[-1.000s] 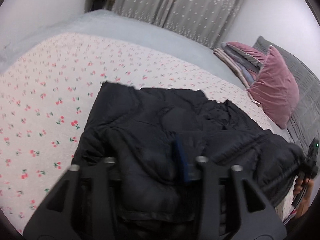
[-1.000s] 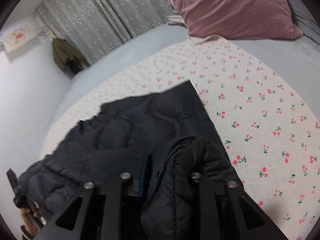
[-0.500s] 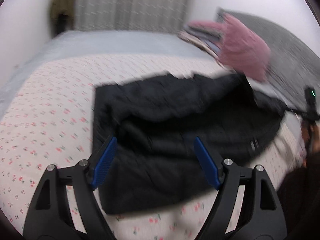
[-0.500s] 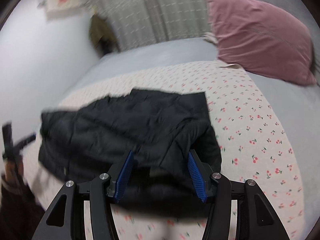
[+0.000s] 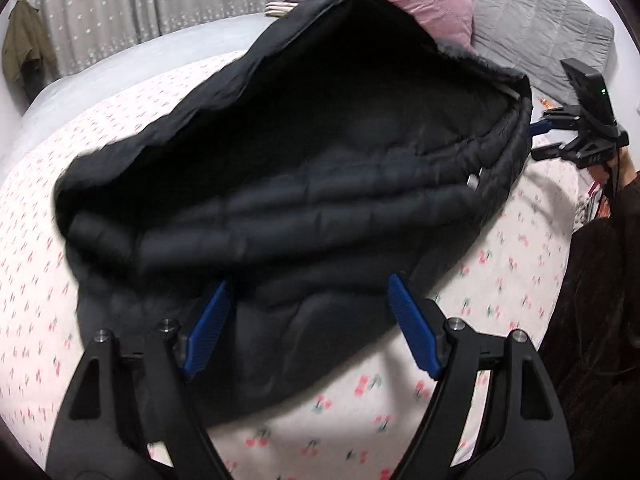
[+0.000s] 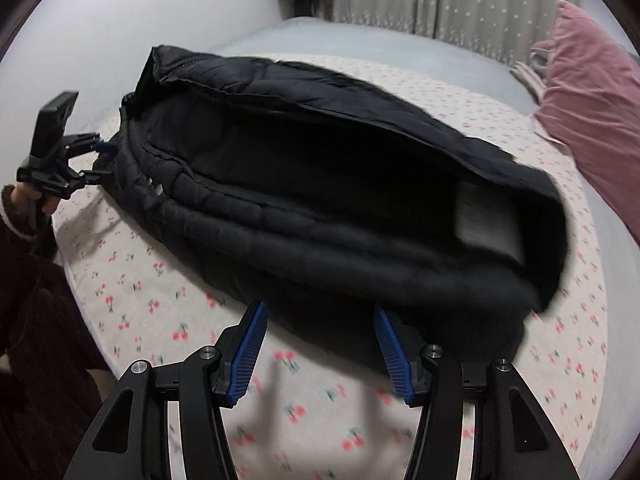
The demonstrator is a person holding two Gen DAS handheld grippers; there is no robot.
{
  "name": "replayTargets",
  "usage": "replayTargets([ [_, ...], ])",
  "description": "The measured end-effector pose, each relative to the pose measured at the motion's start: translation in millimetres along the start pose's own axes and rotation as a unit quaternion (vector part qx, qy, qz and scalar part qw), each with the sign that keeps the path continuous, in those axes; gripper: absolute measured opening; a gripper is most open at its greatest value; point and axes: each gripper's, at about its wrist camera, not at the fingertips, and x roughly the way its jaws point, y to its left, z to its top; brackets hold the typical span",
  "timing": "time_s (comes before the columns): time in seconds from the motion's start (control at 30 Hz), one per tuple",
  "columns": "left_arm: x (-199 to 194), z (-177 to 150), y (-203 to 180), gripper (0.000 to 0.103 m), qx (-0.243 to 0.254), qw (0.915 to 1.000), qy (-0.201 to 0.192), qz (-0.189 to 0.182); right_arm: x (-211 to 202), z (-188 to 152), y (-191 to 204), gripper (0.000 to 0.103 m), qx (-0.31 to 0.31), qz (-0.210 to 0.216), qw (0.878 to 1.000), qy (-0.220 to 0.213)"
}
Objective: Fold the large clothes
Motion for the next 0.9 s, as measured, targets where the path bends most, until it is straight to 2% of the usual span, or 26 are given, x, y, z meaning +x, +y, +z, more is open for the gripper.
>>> replayTargets([
  [0.17,9,36,9,0.079,-0.023,0.9985,-0.037,-0.032,12,42,5,0.056,-0.005,0.025,1.0,-0.018],
  [0.23,12,49,23,0.079,-0.054,0.9958,-0.064,-0.038,15,64,-6,0.056,0.019,0.032,0.998,-0.041],
  [0.3,14,62,47,0.079,-0.116,0.9866,-0.108,-0.037,17,81,-24,0.056,0.064,0.039,0.994,-0.076],
  [0.37,16,67,73,0.079,-0.19,0.9706,-0.147,-0.017,17,92,-47,0.056,0.129,0.031,0.982,-0.131],
  [0.43,15,67,98,0.079,-0.272,0.9453,-0.18,0.008,15,94,-74,0.056,0.212,-0.006,0.959,-0.188],
  [0.5,7,58,118,0.079,-0.343,0.9126,-0.221,0.018,9,86,-100,0.056,0.286,-0.054,0.929,-0.229],
  [0.57,-1,53,125,0.079,-0.374,0.8949,-0.242,0.026,0,71,-121,0.056,0.343,-0.071,0.899,-0.265],
  [0.6,-5,51,124,0.079,-0.376,0.893,-0.245,0.028,-4,63,-130,0.056,0.364,-0.075,0.888,-0.272],
  [0.67,-10,53,120,0.079,-0.362,0.9004,-0.238,0.039,-14,51,-142,0.056,0.386,-0.084,0.874,-0.282],
  [0.73,-16,53,108,0.079,-0.326,0.9169,-0.222,0.059,-22,42,-147,0.056,0.39,-0.088,0.871,-0.285],
  [0.77,-17,53,106,0.079,-0.314,0.9226,-0.214,0.067,-25,41,-147,0.056,0.389,-0.09,0.873,-0.28],
  [0.8,-18,55,100,0.079,-0.295,0.9321,-0.196,0.077,-29,40,-147,0.056,0.388,-0.094,0.875,-0.274],
  [0.9,-20,55,87,0.079,-0.237,0.9567,-0.141,0.093,-39,40,-139,0.056,0.361,-0.115,0.89,-0.252],
])
